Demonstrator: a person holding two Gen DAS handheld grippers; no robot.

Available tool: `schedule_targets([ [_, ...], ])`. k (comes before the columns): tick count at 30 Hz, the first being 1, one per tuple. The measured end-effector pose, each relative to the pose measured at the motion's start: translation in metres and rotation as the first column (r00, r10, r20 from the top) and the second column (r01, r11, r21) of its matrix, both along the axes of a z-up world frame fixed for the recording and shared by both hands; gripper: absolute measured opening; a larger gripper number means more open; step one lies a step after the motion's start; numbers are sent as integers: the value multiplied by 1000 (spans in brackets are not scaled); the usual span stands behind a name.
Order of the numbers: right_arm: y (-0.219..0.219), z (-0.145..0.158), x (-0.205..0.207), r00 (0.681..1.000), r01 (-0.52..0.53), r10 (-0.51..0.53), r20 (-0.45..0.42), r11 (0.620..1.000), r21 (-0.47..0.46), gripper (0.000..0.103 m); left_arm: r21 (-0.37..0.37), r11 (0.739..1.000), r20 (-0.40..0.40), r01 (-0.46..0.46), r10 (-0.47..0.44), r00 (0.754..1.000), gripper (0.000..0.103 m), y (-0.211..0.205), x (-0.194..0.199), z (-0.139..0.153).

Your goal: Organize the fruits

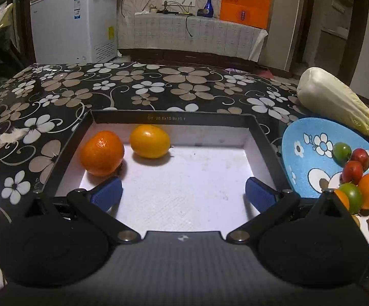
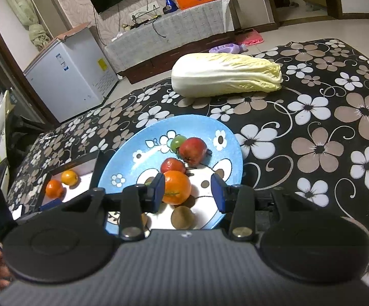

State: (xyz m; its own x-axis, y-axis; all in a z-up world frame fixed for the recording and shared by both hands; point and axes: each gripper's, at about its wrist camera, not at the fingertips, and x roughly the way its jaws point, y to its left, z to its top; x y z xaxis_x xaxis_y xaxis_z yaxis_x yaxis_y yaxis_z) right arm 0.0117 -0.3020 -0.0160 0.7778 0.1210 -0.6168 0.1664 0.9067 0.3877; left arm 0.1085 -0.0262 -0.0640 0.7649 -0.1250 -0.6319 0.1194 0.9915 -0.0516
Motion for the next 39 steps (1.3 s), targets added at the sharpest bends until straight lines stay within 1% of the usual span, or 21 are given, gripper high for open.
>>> schedule_targets([
  [4, 3, 1, 3, 1000, -2, 2, 6, 1000, -14, 42, 0, 1000, 0, 0, 0, 1000, 103, 0, 0, 0],
  [9, 9, 1, 9, 1000, -12, 13, 12, 999, -53, 42, 1, 1000, -1, 0, 0, 1000, 103, 0, 0, 0],
  [14, 9, -3, 16, 1000, -9, 9, -7, 998, -67, 42, 1, 1000, -1, 0, 0, 1000, 103, 0, 0, 0],
  [20, 15, -8, 20, 999, -31, 28, -27, 996, -86, 42, 1, 1000, -2, 0, 0, 1000, 103, 0, 0, 1],
  [39, 18, -8, 21, 998, -54, 52, -32, 995, -83, 42, 2, 1000, -3, -1, 1, 1000, 103, 0, 0, 1],
])
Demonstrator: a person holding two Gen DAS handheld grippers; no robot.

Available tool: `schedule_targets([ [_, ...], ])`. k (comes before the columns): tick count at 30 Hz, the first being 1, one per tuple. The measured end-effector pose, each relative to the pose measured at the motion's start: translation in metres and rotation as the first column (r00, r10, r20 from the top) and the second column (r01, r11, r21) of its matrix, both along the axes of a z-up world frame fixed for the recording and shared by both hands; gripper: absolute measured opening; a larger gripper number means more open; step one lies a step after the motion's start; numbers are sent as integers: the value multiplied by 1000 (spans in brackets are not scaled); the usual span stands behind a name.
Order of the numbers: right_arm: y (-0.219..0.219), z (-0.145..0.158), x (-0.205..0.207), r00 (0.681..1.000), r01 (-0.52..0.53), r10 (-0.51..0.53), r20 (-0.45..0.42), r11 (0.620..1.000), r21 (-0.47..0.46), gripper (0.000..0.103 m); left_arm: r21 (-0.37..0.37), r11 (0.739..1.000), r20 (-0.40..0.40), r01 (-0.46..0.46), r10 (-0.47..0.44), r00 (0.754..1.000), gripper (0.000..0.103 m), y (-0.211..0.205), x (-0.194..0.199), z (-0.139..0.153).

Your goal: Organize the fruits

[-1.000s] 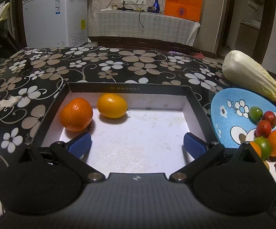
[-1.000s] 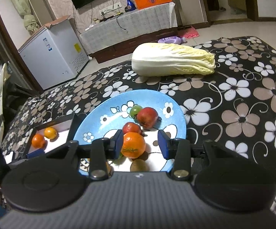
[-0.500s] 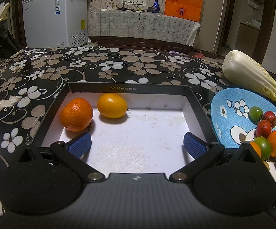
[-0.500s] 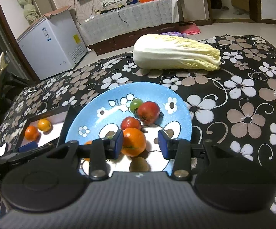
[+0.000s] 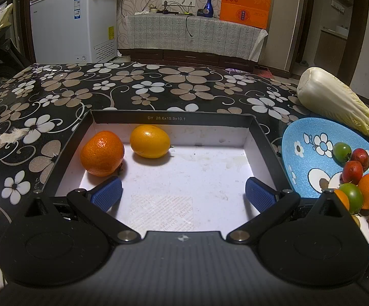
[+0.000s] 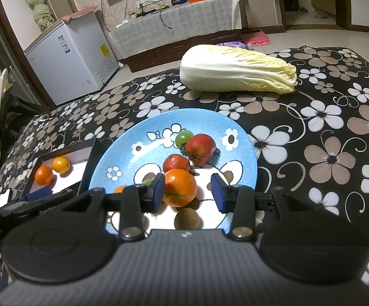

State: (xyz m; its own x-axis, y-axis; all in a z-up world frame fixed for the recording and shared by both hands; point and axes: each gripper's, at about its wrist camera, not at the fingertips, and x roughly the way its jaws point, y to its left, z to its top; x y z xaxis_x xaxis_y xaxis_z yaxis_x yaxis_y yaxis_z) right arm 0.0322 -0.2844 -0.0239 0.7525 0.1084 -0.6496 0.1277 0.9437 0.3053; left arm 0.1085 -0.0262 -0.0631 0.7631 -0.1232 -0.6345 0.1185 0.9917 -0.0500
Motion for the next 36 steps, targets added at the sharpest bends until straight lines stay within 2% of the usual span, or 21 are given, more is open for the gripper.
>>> schedule_targets([
  [18, -1, 6, -1, 1000, 2, -3, 31, 999, 37, 42, 0, 1000, -1, 0, 0, 1000, 103, 0, 0, 0],
  [24, 5, 9, -8, 999, -30, 28, 43, 998, 48, 42, 0, 1000, -1, 0, 0, 1000, 103, 0, 0, 0],
  [28, 4, 10, -9, 999, -30, 29, 36, 999, 20, 42, 0, 1000, -1, 0, 0, 1000, 103, 0, 0, 0],
  [31, -3, 7, -7, 1000, -1, -1, 32, 999, 47, 42, 0, 1000, -1, 0, 0, 1000, 103, 0, 0, 0],
  [36, 2, 4, -3, 1000, -25, 24, 16, 999, 35, 42, 1, 1000, -1, 0, 0, 1000, 103, 0, 0, 0],
])
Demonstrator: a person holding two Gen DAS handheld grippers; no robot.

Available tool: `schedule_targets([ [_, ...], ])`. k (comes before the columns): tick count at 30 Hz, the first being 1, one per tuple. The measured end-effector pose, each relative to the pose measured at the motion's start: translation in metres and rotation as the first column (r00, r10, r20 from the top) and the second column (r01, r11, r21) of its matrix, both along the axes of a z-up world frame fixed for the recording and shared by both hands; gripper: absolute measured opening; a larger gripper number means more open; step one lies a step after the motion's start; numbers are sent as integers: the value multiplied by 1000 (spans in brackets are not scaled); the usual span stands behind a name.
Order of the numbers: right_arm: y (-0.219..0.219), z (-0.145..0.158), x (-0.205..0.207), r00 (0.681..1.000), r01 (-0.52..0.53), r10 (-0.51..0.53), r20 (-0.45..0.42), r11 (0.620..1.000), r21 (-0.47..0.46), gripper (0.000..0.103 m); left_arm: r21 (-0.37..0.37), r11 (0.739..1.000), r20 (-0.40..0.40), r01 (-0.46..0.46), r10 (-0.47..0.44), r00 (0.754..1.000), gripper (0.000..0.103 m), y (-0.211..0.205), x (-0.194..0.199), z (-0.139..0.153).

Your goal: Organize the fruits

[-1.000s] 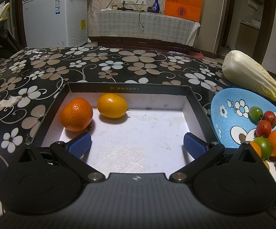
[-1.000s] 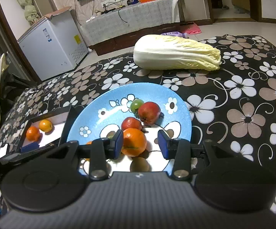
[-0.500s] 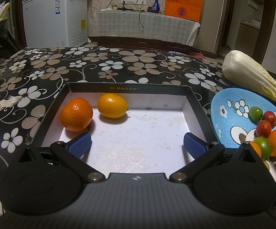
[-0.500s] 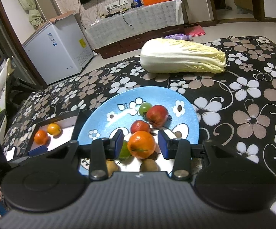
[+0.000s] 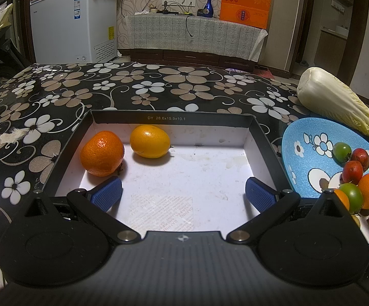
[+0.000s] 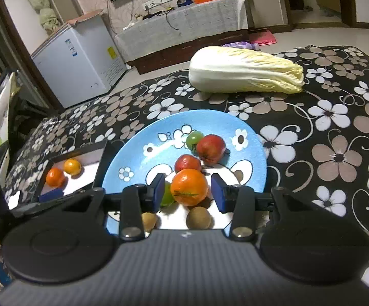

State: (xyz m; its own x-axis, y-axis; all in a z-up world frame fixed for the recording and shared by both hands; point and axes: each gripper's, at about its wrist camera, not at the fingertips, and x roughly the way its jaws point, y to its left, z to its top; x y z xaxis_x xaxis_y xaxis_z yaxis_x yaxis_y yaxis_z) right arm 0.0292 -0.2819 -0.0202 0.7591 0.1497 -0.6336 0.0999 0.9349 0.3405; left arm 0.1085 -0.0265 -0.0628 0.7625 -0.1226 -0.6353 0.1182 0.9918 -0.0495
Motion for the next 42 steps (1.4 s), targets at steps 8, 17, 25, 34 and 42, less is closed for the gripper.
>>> schedule_targets([
  [8, -1, -1, 2, 1000, 14, -14, -2, 1000, 0, 42, 0, 1000, 0, 0, 0, 1000, 103, 0, 0, 0],
  [17, 2, -3, 7, 1000, 22, -22, 0, 1000, 9, 42, 0, 1000, 0, 0, 0, 1000, 103, 0, 0, 0],
  [25, 7, 4, 4, 999, 9, -11, 30, 999, 37, 42, 0, 1000, 0, 0, 0, 1000, 103, 0, 0, 0],
  [34, 15, 17, -6, 993, -61, 56, 103, 997, 52, 42, 0, 1000, 0, 0, 0, 1000, 103, 1, 0, 0],
  [42, 18, 27, -13, 983, -111, 104, 149, 993, 36, 42, 9, 1000, -28, 21, -21, 999, 103, 1, 2, 2],
])
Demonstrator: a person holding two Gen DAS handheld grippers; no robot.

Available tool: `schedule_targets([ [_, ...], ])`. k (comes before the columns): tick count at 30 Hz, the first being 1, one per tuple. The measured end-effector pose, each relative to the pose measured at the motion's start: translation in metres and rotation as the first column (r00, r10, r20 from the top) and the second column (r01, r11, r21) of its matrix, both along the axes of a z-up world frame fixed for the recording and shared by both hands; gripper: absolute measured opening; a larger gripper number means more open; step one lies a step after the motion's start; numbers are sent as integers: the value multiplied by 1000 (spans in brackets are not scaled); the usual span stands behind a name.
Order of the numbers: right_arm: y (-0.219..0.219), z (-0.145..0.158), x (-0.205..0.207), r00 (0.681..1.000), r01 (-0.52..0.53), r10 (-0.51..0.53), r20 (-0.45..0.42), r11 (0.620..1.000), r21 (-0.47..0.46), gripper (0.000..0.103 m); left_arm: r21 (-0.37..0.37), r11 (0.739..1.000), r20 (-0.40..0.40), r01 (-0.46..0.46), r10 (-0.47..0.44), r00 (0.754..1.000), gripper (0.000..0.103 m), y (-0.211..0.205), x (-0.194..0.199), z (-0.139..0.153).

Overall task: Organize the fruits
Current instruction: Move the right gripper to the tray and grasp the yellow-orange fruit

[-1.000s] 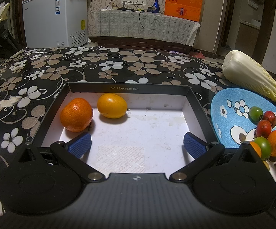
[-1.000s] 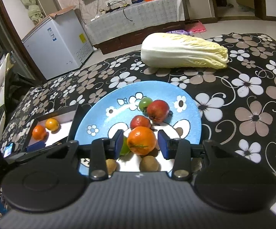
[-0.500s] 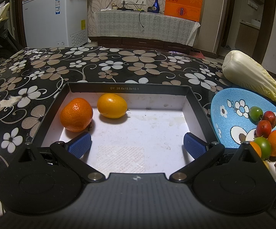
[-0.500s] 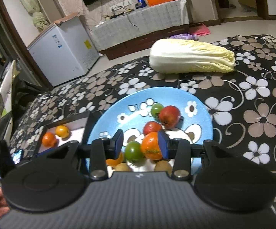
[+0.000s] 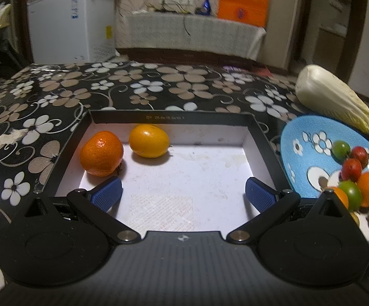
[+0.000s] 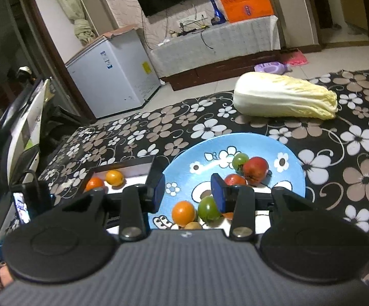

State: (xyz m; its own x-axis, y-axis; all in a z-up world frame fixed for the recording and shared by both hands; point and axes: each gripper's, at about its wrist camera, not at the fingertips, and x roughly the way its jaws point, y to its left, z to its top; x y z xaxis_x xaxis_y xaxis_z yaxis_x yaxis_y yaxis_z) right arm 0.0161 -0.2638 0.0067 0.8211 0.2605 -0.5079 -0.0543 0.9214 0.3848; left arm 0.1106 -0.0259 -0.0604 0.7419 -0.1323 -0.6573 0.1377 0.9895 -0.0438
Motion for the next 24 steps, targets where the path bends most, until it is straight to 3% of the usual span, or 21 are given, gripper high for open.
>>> schedule_targets([
  [3, -1, 2, -1, 1000, -2, 2, 11, 1000, 5, 42, 95, 995, -53, 24, -19, 998, 103, -6, 6, 10],
  [5, 0, 3, -2, 1000, -9, 9, 24, 1000, 4, 43, 149, 989, 27, -22, 18, 999, 103, -2, -5, 24],
  [7, 6, 5, -2, 998, -33, 34, 45, 999, -26, 44, 111, 993, 59, -50, 44, 997, 103, 10, -17, 40],
  [9, 17, 6, 1, 995, -75, 77, 57, 996, -49, 45, 51, 998, 34, -36, 35, 999, 103, 24, -27, 51],
  [13, 55, 5, 14, 974, -212, 219, 61, 971, -111, 44, 12, 1000, -21, -25, 25, 999, 103, 40, -58, 52],
  [15, 77, 6, 21, 954, -285, 296, 58, 947, -151, 44, 34, 999, -9, 36, -35, 999, 103, 40, -74, 49],
  [18, 109, 4, 38, 919, -380, 394, 30, 903, -200, 41, 132, 984, 15, 117, -120, 993, 103, 35, -82, 46],
  [24, 160, -15, 94, 887, -459, 450, -102, 839, -291, 41, 92, 991, 31, 100, -103, 994, 103, 54, -74, 45],
])
